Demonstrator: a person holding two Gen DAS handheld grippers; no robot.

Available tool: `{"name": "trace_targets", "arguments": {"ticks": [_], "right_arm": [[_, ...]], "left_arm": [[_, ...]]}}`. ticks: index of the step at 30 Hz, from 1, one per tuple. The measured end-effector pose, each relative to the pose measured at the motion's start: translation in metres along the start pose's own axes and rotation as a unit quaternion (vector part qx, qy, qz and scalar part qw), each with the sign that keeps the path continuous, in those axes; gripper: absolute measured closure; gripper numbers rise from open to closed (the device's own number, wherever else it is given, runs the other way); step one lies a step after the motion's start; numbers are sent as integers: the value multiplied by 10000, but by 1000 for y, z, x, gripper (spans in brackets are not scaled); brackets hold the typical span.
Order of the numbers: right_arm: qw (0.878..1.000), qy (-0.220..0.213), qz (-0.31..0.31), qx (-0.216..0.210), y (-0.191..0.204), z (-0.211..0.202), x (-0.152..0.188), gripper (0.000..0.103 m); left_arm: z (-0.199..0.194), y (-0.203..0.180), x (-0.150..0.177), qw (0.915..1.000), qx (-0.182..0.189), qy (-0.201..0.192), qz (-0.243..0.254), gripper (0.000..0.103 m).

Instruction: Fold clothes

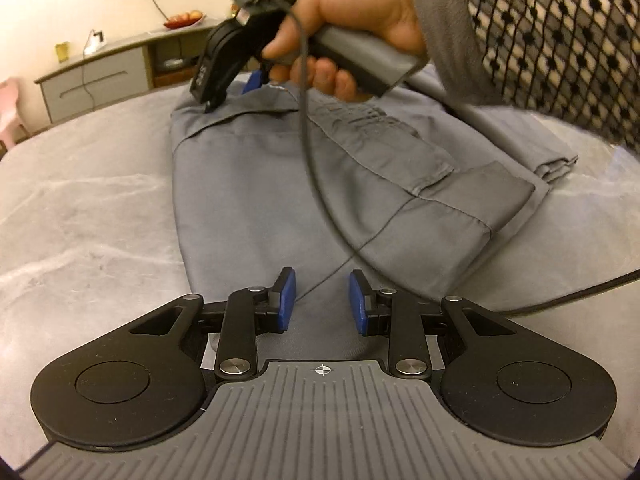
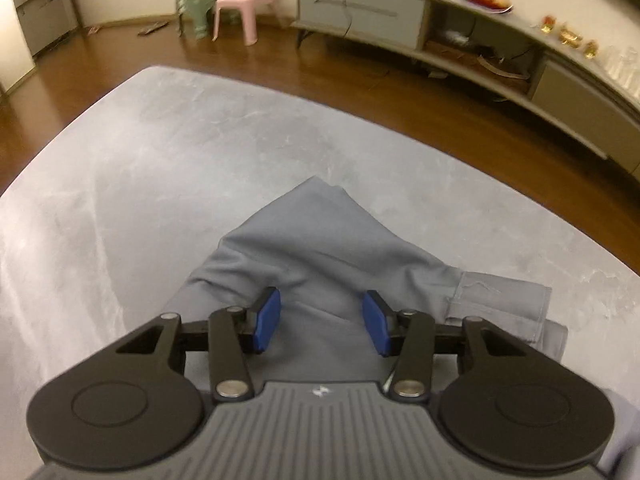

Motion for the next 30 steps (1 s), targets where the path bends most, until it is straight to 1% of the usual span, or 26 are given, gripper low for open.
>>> {"name": "trace_targets", "arguments": {"ticks": [1,2,3,4,5,6,7,8,10,11,12,13,14,17,18,19,21,22,23,24,26,28,29,30], "right_arm": [[9999,86,23,-63,-3,-2,-2,56],[10000,-19,-18,-79,-1,-11,-6,56],[9998,-140,-64,-91,1,-21,-10,53],[9992,-402,-57,-33,2,-32,-20,49],[9983,-579,-37,58,3,-38,-30,39],[9971,-749,-16,151,3,-44,-39,33],[9973,-705,-60,185,7,-39,-48,32],[9983,-544,-116,195,9,-29,-54,30],[9989,-123,-292,358,13,-3,-62,33],[9982,147,-438,386,18,11,-63,55],[9971,346,-605,307,24,22,-64,86],[9959,360,-765,324,29,25,-66,94],[9956,149,-865,313,32,19,-73,97],[9967,-416,-701,56,24,12,-86,98],[9962,-445,-746,103,23,18,-86,98],[9944,-484,-897,268,24,24,-84,98],[9862,-754,-1217,831,25,34,-82,97],[9829,-870,-1262,1025,26,35,-84,96],[9804,-1002,-1282,1108,28,35,-86,96],[9797,-1102,-1275,1083,31,29,-86,96],[9824,-1299,-1133,717,31,14,-89,95],[9832,-1631,-719,384,19,-18,-94,90],[9821,-1798,-507,219,12,-34,-97,81],[9801,-1936,-351,271,3,-49,-96,75]], "left_arm": [[0,0,0,10000,22,-1,-2,87],[-1,1,1,10000,38,-4,-5,87],[0,2,1,10000,54,-4,-7,87],[-1,3,1,10000,65,-1,-7,87],[-2,3,2,10000,71,5,-5,87],[-3,3,2,10000,76,10,-2,87],[-3,3,2,10000,76,13,9,87],[-3,2,2,10000,68,14,28,87],[-2,2,1,10000,51,17,72,87],[-1,2,1,9999,41,15,102,87],[-1,2,1,9999,38,14,126,87],[-1,2,1,9999,49,18,129,87],[0,2,1,9999,75,23,112,87],[1,2,1,9999,103,15,69,87],[1,-1,1,9999,88,8,67,87],[1,-3,2,10000,70,2,64,87],[1,-8,3,10000,3,-13,99,87],[1,-10,3,9999,-23,-16,125,87],[1,-12,3,9999,-45,-17,144,86],[1,-13,3,9999,-58,-14,155,86],[1,-14,3,9999,-55,-16,159,86],[0,-14,3,9999,-30,-16,150,85],[-1,-13,3,9999,-14,-9,153,85],[-2,-12,3,9999,11,-2,137,85]]}}
Point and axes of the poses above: each gripper's, at about its wrist camera, not at the fingertips, and z roughly the way its jaws point, y to its left, x to its underside, the point moved 9 cm from there along z, roughly the way its jaws point, and after that the axes turned 14 degrees about y, right-handed, at the moved point
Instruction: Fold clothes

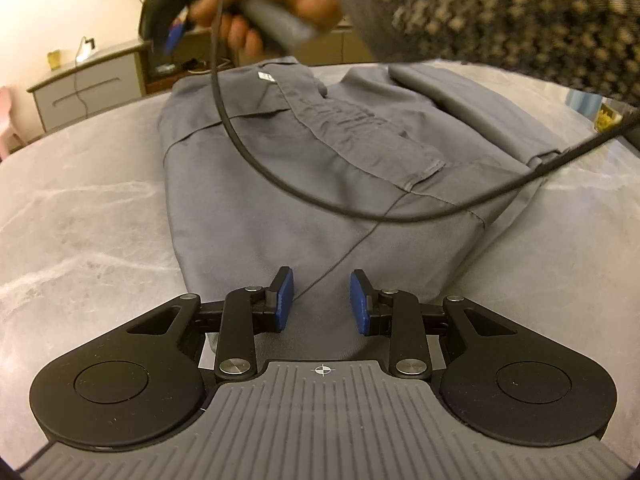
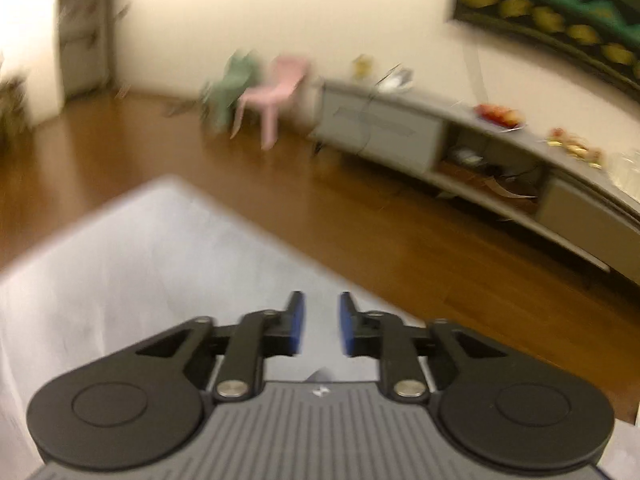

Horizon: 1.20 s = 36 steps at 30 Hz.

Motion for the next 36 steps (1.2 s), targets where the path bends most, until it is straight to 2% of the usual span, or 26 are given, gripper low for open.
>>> {"name": "trace_targets", "arguments": {"ticks": [3,6,9,11,12,14,15,18,20,23,26,27,28,29,30,32,34,36], "right_arm": [[9999,-145,-28,48,-12,-39,10,77],[9997,198,-45,150,-20,-52,49,77],[9952,848,-234,417,-19,-29,99,77],[9888,1257,-389,710,-20,1,135,76],[9881,1155,-515,871,-18,3,146,72],[9878,1043,-599,989,-17,-1,147,72],[9896,969,-372,994,-19,-12,143,72],[9973,272,206,652,-14,-72,140,72],[9988,-18,319,376,-7,-112,160,72],[9996,144,229,91,6,-138,214,72],[9959,789,65,427,2,-112,270,72],[9960,732,113,497,-3,-105,282,61],[9966,585,205,551,-9,-104,284,53],[9962,596,311,553,-17,-98,282,51],[9957,629,446,515,-22,-103,282,52],[9957,388,705,458,-28,-129,281,57],[9965,117,755,324,-28,-150,283,57],[9982,196,545,160,-21,-152,298,57]], "left_arm": [[-8,9,-1,9998,90,-38,-163,85],[-28,18,-5,9988,249,-298,-284,85],[-42,28,-7,9977,260,-473,-421,85],[-44,38,-8,9969,226,-490,-567,86],[-43,43,-7,9966,212,-468,-646,86],[-40,56,-5,9957,110,-406,-828,87],[-39,62,-4,9951,75,-389,-911,87],[-44,68,-3,9930,221,-474,-1057,87],[-48,63,-5,9921,415,-551,-1045,87],[-48,49,-9,9923,626,-596,-893,87],[-33,33,-7,9966,475,-324,-587,87],[-26,29,-5,9978,373,-197,-515,87],[-19,27,-2,9986,265,-89,-457,86],[-14,25,-1,9990,169,-36,-416,86],[-12,24,-1,9992,86,-41,-393,86],[-16,19,-5,9991,93,-87,-404,86],[-26,12,-10,9988,239,-253,-357,86],[-32,-1,-18,9983,395,-375,-198,86]]}}
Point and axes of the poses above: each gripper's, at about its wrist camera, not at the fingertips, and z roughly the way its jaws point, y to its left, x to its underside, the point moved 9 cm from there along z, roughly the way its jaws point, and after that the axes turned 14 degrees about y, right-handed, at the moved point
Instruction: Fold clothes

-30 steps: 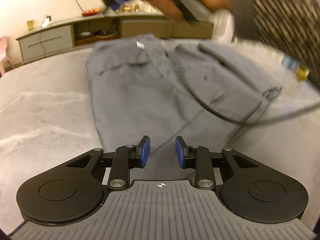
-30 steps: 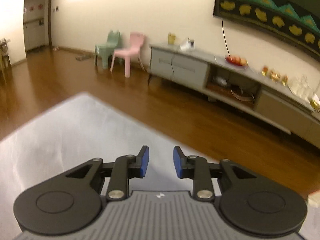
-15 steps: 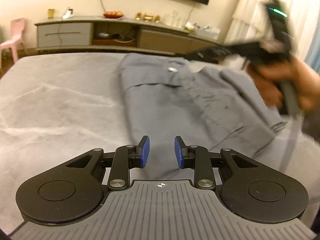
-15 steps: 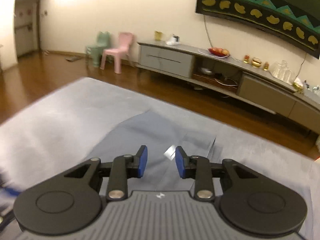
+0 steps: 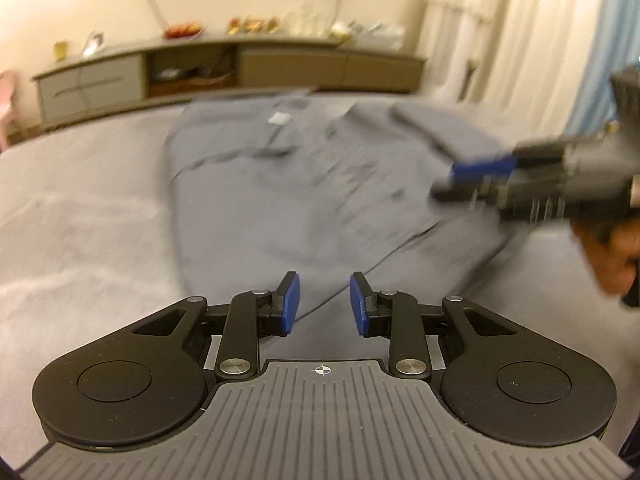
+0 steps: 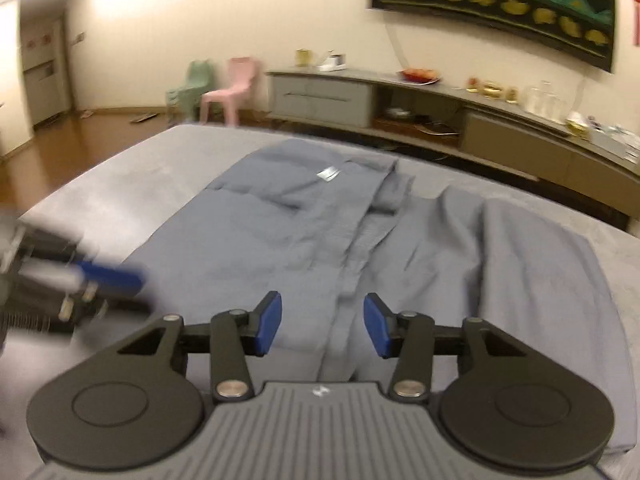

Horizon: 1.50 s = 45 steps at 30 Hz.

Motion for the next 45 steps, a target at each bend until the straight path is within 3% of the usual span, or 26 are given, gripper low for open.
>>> {"name": "trace_targets", "arguments": {"ticks": [2,3,6,10,15,17,19,21,24,26,28,29,31,33,38,43,45], "right_arm": [[9982,455,-364,132,1,23,27,51],[9986,392,-334,71,-5,24,28,44],[9990,392,-57,-205,-25,10,25,46],[9980,42,586,-232,-75,-41,23,44],[9901,-171,1388,141,-149,-42,34,44],[9839,-71,1734,423,-172,-34,45,44],[9786,-28,1957,629,-191,-30,50,36],[9732,-30,2132,864,-214,-26,52,27],[9662,-9,2270,1218,-240,-17,60,20],[9640,140,2426,1078,-252,-2,67,21],[9604,261,2659,797,-260,14,72,20],[9615,224,2634,754,-257,15,70,23],[9641,134,2560,688,-252,18,67,62],[9689,35,2363,728,-243,8,61,93],[9792,-562,1616,1090,-211,-32,40,97],[9820,-1088,703,1374,-169,-53,27,97],[9821,-1225,510,1341,-158,-56,24,97]], "left_arm": [[11,-11,-2,9997,-18,187,159,86],[19,-15,0,9991,-88,349,205,86],[31,-21,-1,9976,-341,535,261,86],[18,-38,-15,9995,-79,257,180,85],[24,-72,-35,9997,166,42,174,83],[45,-83,-34,9990,112,327,271,80],[66,-91,-31,9975,-49,597,373,80],[67,-97,-37,9973,-132,593,422,78],[51,-103,-57,9990,139,354,252,64],[43,-106,-74,9993,275,224,69,47],[39,-110,-92,9990,388,168,-140,41],[40,-113,-104,9985,448,196,-256,40],[42,-129,-131,9980,482,259,-319,35],[47,-155,-161,9981,525,301,-139,31],[90,-214,-230,9969,460,606,194,28],[150,-241,-243,9874,434,1441,480,30],[166,-236,-235,9838,-3,1642,726,69]]}}
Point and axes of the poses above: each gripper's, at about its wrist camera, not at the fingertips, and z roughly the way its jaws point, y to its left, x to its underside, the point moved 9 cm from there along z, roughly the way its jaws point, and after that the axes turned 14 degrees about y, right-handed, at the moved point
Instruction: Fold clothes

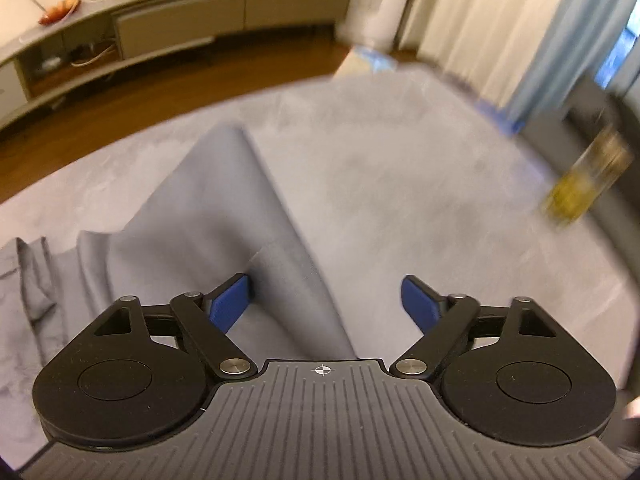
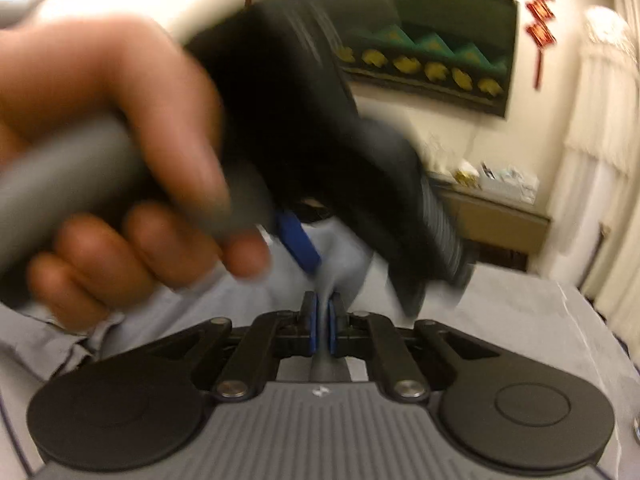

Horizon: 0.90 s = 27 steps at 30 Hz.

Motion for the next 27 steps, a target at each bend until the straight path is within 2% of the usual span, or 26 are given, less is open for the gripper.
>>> {"name": "trace_targets", "arguments": {"ticks": [1,2,4,6,8,10,12,13,15,16,18,19,23,25,27], "right_arm": [[10000,-8,-2,-52,3,0,0,97],[9998,10,-7,-193,7,1,0,97],[9987,-23,69,-504,13,-2,-1,94],[9956,-88,293,-880,17,-13,-6,68],[9856,-259,706,-1513,17,-36,-13,53],[9714,-308,889,-2182,21,-58,-13,51],[9647,-149,854,-2488,30,-65,-4,51],[9645,14,746,-2534,38,-64,3,51],[9667,331,453,-2496,58,-50,17,51],[9677,496,304,-2452,68,-42,23,51],[9677,765,43,-2402,87,-28,36,52],[9665,810,-47,-2433,95,-26,38,52],[9633,883,-524,-2479,123,-16,46,52],[9653,1034,-684,-2300,127,0,53,54],[9680,1190,-788,-2064,129,11,60,56]], "left_arm": [[5,5,4,9998,-190,34,26,100],[5,8,10,9997,-234,-25,2,103],[-10,13,23,9987,-370,-342,48,103],[-40,33,39,9968,-126,-740,-259,103],[-74,70,61,9905,128,-1182,-698,103],[-96,120,94,9811,214,-1495,-1207,103],[-96,177,135,9717,80,-1542,-1789,103],[-88,200,155,9692,25,-1451,-1989,103],[-60,236,200,9665,-187,-989,-2361,99],[-49,248,221,9626,-389,-828,-2550,89],[-43,260,255,9517,-713,-915,-2844,77],[-42,263,269,9458,-779,-1017,-2985,66],[-31,263,316,9219,-620,-1313,-3592,63],[-21,251,320,9200,-566,-1243,-3674,64],[-8,217,313,9280,-560,-1211,-3478,66]]}}
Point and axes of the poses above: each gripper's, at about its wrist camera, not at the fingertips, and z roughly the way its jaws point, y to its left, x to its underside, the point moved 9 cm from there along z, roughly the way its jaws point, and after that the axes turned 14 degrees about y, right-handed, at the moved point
